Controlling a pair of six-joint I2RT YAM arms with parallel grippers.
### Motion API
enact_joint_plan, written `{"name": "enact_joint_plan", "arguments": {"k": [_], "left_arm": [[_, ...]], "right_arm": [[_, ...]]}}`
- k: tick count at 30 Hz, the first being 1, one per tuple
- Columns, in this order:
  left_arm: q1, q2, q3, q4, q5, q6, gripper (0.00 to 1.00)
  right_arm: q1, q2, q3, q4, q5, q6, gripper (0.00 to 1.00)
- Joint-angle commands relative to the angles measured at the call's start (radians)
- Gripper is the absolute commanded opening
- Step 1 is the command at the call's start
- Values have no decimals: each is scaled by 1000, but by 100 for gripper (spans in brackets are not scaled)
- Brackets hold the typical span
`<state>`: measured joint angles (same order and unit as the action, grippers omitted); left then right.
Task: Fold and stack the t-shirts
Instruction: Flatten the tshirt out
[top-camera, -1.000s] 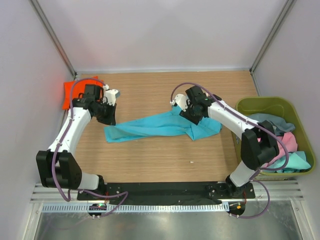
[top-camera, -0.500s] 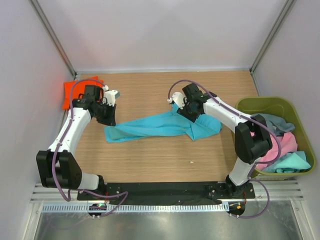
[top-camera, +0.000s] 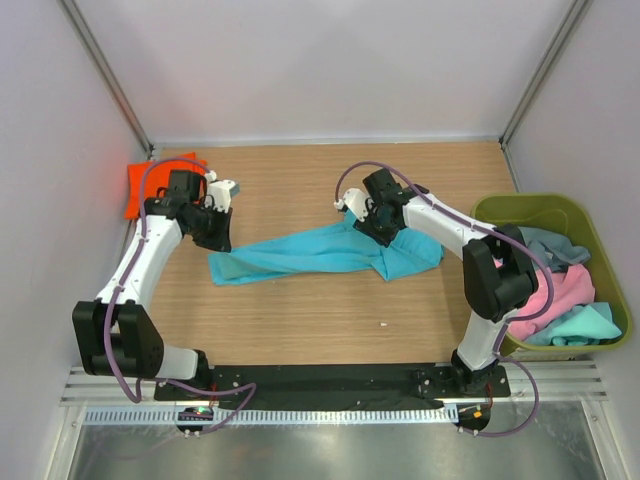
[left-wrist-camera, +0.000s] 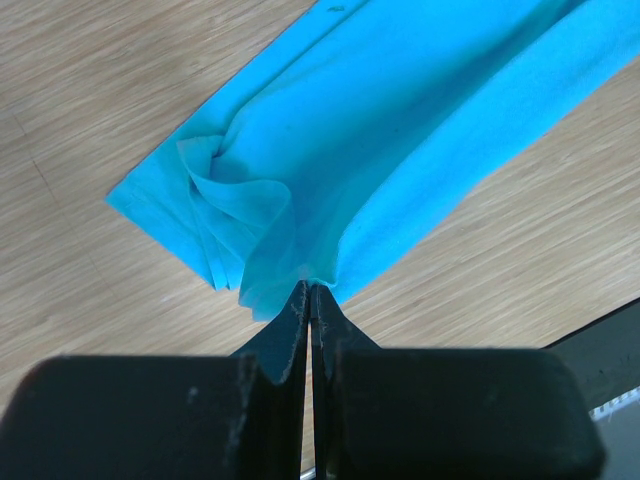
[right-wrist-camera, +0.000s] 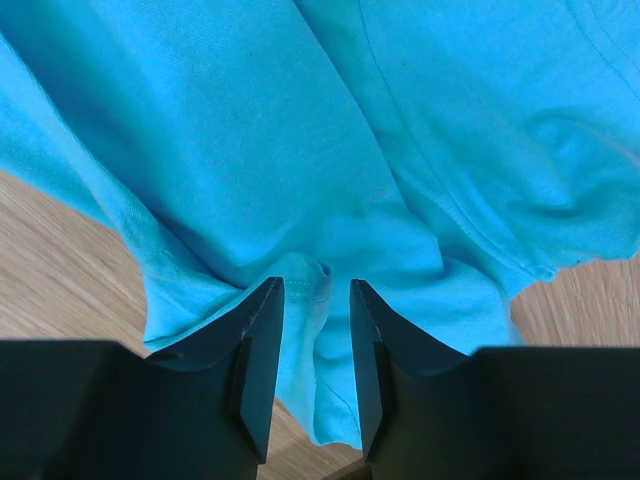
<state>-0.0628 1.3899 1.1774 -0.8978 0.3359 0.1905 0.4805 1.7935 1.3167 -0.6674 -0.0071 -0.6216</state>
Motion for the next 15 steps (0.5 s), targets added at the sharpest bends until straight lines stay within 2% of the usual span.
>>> {"name": "enact_joint_plan", "arguments": {"k": [1,8,15], "left_arm": [[9,-14,11,28,9,-2,0],[9,-9,14,30,12,-6,0],[11,-6,22,25,11,-5,0]], "right_arm": [[-5,-3,38,6,-13,10,38],[-23,-14,19,8,-17,13,36],[-31,-8,22,-9,-37,8,28]]}}
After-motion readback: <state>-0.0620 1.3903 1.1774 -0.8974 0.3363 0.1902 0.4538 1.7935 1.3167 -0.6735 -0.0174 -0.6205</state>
